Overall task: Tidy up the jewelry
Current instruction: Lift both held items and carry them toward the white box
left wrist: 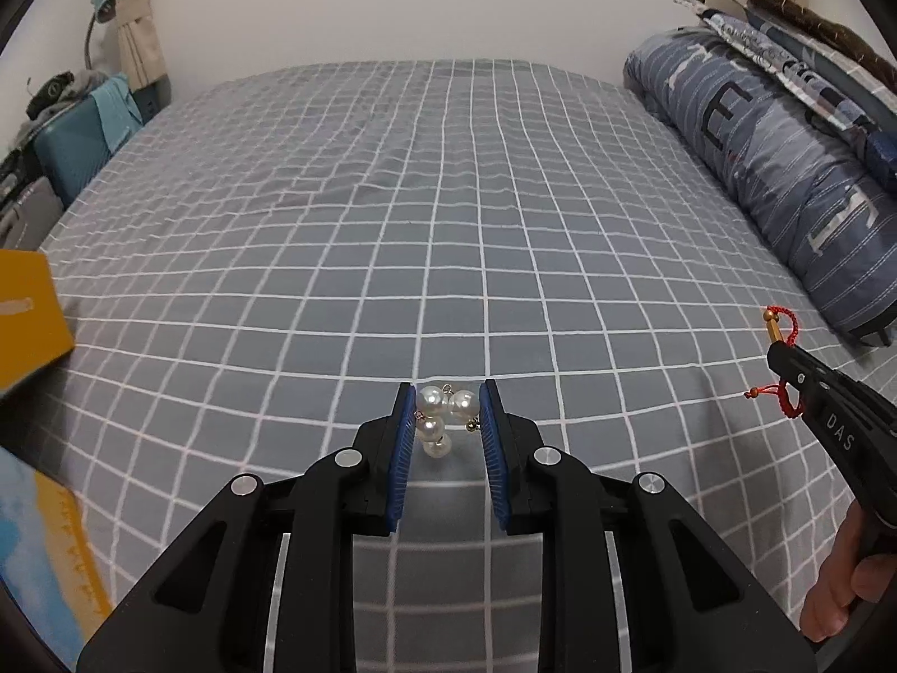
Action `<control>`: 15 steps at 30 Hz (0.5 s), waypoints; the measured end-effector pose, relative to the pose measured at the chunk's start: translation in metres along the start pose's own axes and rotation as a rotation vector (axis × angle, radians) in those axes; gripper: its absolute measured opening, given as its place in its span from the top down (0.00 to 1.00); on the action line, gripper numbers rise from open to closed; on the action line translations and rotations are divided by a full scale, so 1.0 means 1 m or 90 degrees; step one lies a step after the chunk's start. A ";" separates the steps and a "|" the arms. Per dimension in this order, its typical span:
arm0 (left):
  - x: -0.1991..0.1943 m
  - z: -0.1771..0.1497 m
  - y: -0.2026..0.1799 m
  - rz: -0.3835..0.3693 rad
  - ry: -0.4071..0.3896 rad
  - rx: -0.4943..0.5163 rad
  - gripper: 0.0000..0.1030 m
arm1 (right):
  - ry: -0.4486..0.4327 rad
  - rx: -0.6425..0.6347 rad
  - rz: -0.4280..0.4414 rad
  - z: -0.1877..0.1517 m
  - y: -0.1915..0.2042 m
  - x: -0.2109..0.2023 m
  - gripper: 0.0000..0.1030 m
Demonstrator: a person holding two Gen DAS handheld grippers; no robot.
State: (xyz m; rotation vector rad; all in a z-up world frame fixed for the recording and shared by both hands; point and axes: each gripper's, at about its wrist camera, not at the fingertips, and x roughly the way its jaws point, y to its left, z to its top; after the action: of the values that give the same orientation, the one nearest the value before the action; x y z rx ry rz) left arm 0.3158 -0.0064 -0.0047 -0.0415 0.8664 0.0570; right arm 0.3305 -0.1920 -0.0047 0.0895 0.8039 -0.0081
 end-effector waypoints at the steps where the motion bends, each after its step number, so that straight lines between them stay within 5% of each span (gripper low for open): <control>1: -0.008 0.000 0.002 0.000 -0.003 -0.003 0.78 | -0.003 0.003 0.004 -0.001 0.000 -0.008 0.92; 15: -0.070 -0.028 0.020 0.005 -0.006 -0.020 0.78 | -0.007 -0.011 0.008 -0.032 0.007 -0.076 0.91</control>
State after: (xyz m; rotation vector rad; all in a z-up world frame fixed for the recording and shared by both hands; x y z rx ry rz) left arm 0.2482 0.0097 0.0301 -0.0666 0.8570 0.0781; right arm 0.2549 -0.1840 0.0287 0.0773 0.7929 0.0101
